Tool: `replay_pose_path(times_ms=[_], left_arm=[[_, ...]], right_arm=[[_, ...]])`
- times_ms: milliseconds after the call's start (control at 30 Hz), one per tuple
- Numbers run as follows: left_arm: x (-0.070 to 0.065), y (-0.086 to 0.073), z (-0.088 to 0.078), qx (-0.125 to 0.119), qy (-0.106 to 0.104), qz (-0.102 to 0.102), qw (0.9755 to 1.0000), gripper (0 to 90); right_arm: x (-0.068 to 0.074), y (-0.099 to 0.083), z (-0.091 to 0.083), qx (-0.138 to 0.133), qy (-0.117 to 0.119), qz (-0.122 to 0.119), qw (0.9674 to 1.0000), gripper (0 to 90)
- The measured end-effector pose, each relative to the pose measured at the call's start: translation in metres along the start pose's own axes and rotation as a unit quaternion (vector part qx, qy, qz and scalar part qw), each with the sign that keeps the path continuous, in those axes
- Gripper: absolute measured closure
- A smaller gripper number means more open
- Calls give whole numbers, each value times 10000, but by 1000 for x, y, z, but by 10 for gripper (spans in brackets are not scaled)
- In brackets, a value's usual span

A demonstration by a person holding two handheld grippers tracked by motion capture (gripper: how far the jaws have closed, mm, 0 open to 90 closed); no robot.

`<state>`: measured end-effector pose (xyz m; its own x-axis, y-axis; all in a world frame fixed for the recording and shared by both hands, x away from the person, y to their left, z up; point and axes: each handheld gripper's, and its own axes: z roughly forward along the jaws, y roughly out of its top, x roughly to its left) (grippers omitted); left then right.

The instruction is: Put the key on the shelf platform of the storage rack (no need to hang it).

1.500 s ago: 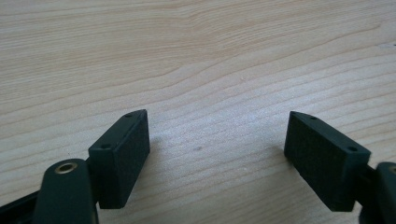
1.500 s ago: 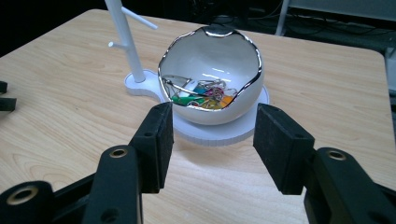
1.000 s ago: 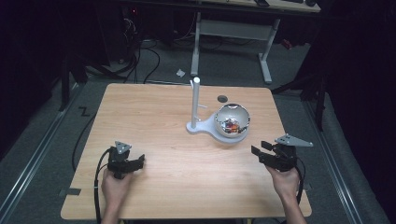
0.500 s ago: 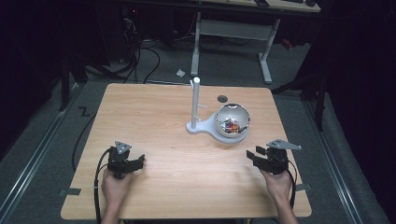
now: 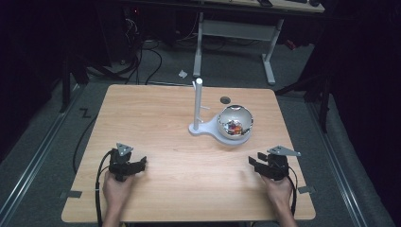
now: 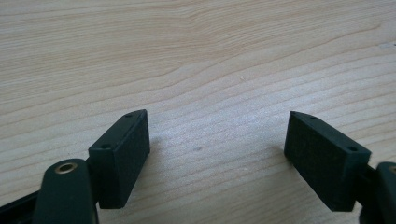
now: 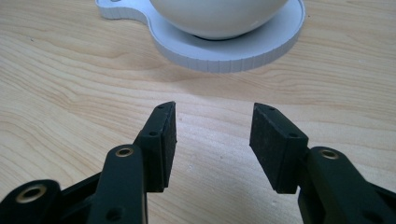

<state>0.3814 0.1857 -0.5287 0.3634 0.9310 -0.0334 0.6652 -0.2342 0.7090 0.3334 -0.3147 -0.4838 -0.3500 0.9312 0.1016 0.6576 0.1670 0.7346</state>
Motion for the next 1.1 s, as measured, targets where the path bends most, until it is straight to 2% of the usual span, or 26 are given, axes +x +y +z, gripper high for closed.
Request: replay_pose_path(times_ms=[600,800,1100], left_arm=[[0,0,0,3,3,4,10000,227],[0,0,0,4,4,6,10000,227],[0,0,0,4,2,6,10000,226]], right_arm=[[4,-11,18,75,-361,-178,9992,478],[6,-14,25,192,-483,-338,9981,456],[4,-18,32,273,-489,-285,9980,416]])
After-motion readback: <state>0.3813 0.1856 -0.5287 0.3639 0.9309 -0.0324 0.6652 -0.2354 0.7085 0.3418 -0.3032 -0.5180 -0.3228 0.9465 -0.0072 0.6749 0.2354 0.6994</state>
